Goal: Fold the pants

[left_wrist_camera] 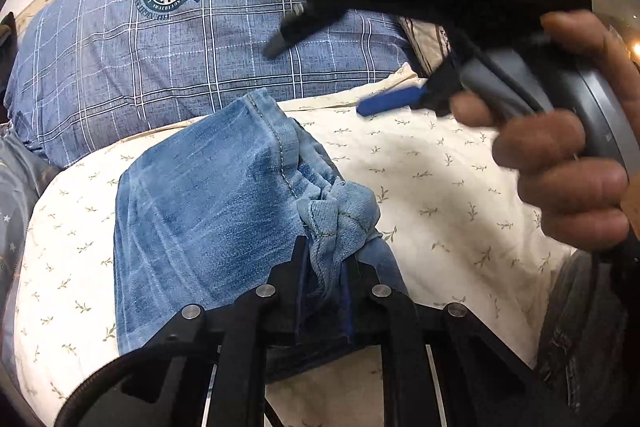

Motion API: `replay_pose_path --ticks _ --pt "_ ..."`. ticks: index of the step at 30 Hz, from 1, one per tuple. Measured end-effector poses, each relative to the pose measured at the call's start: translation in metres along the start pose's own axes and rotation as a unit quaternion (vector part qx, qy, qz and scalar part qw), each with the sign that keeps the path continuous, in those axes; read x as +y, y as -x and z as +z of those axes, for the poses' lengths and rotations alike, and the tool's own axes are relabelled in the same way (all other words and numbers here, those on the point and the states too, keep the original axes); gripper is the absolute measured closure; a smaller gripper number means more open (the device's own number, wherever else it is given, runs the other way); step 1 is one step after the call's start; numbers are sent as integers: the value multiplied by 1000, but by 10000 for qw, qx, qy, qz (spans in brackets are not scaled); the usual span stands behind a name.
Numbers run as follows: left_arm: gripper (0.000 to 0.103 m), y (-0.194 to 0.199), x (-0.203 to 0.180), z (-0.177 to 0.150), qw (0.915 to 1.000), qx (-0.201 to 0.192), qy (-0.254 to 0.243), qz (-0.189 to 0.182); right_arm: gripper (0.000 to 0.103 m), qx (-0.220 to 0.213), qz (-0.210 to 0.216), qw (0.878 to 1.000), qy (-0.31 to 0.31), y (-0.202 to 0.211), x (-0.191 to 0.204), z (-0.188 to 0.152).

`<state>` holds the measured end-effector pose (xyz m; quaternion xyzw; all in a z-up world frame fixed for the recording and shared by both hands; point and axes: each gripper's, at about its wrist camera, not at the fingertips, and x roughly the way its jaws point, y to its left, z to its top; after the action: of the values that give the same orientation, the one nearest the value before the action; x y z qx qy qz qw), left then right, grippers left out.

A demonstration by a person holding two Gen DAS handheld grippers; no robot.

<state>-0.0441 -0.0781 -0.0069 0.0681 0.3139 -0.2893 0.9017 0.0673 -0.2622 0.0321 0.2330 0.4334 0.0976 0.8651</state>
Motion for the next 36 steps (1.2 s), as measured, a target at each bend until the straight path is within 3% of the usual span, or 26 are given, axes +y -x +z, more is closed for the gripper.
replay_pose_path --ticks 3,5,6,7,8,10,12,13,15,17,18,21,23,25,28,30,33,36 --pt "89 -7 3 8 9998 -25 -167 98 21 393 66 9987 -307 -21 -13 -8" --pt "89 -12 6 10 9998 -15 -192 96 35 737 115 9966 -363 -41 -15 -10" --pt "89 -12 6 9 9998 -7 -177 75 44 882 7 9954 -368 -53 -14 -10" --pt "89 -13 7 10 9999 7 -157 28 72 956 -169 9948 -317 -60 -12 -12" --pt "89 -11 8 11 9999 -12 -128 9 87 935 -246 9950 -242 -59 -9 -12" --pt "89 -4 11 13 9998 -149 -68 -146 93 613 -71 9980 -98 -35 1 -10" --pt "88 -1 8 14 9995 -216 -85 -209 94 345 -21 9994 74 -14 9 -10" --pt "87 -4 7 13 9996 -144 -105 -212 95 261 -199 9993 167 -12 9 -10" --pt "82 -15 6 8 9994 123 -137 -293 95 558 -600 9966 79 -32 -3 -10" --pt "78 -17 4 7 9992 139 -221 -299 93 980 -567 9931 -294 -50 -25 -14" --pt "69 -13 4 8 9990 90 -230 -373 90 1001 -496 9929 -411 -49 -29 -15" --pt "60 1 3 11 9958 71 -212 -885 77 741 -435 9957 -336 -30 -21 -10" --pt "60 12 8 13 9939 93 -196 -1081 48 571 -361 9971 -355 -14 -20 -12" --pt "60 31 23 17 9916 -52 76 -1290 41 323 -211 9979 -520 6 -25 -20" --pt "48 50 62 19 9901 -322 713 -1161 41 165 -68 9980 -605 20 -21 -41" --pt "45 54 88 18 9899 -400 1135 -753 43 142 -12 9983 -561 24 -13 -57" --pt "46 43 125 12 9863 -182 1641 -33 55 118 -64 9998 -118 25 13 -73" --pt "47 25 148 -1 9772 193 2113 9 68 293 -434 9979 373 9 33 -79"
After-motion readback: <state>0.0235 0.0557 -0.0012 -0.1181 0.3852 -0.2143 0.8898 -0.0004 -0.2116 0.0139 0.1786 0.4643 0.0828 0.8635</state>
